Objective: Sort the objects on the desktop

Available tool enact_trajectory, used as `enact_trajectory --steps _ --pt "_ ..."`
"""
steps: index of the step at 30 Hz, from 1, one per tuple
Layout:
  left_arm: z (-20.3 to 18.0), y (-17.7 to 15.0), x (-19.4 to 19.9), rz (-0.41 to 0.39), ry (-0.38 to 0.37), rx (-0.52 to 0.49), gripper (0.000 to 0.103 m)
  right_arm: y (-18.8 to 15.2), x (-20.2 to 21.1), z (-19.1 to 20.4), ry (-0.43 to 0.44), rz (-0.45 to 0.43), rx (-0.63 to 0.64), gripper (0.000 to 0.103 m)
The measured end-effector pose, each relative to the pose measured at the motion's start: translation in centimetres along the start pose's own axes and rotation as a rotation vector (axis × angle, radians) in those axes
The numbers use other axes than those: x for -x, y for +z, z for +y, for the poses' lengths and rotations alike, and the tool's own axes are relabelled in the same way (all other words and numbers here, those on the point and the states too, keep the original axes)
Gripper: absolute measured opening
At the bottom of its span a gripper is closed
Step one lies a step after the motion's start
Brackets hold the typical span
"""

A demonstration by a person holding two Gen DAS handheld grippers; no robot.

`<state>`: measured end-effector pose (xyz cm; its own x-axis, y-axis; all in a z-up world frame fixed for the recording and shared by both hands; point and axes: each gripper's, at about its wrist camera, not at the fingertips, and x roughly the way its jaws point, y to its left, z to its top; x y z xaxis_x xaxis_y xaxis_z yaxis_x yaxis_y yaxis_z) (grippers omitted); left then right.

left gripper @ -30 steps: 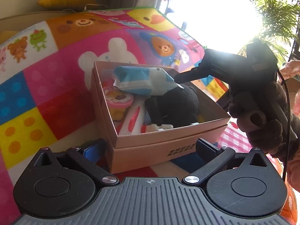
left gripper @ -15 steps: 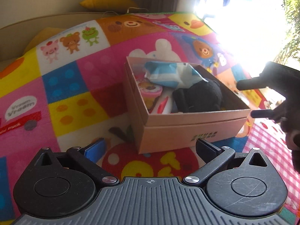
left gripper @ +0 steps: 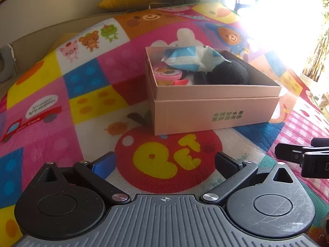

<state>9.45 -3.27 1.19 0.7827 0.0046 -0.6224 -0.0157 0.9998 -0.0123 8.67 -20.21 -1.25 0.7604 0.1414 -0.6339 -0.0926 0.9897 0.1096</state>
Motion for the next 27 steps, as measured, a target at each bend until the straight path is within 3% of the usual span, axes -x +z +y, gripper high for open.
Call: enact_trajectory --steps 6,11,19,27 --pt "-0.3 0.4 -1.0 0.023 0.027 -0.008 0.103 0.1 -0.9 -0.4 -0.027 0.032 -0.018 0.103" --pt "-0.4 0.4 -1.1 0.022 0.03 -0.007 0.103 0.0 -1.6 1.0 -0.089 0.046 0.074 0.103" --pt "-0.5 0.4 -1.0 0.024 0.035 -0.012 0.103 0.5 -2.7 0.1 -0.036 0.012 0.104 0.103" --pt "-0.5 0.4 -1.1 0.024 0.034 -0.01 0.103 0.6 -2.7 -0.2 -0.039 0.011 0.107 0.103"
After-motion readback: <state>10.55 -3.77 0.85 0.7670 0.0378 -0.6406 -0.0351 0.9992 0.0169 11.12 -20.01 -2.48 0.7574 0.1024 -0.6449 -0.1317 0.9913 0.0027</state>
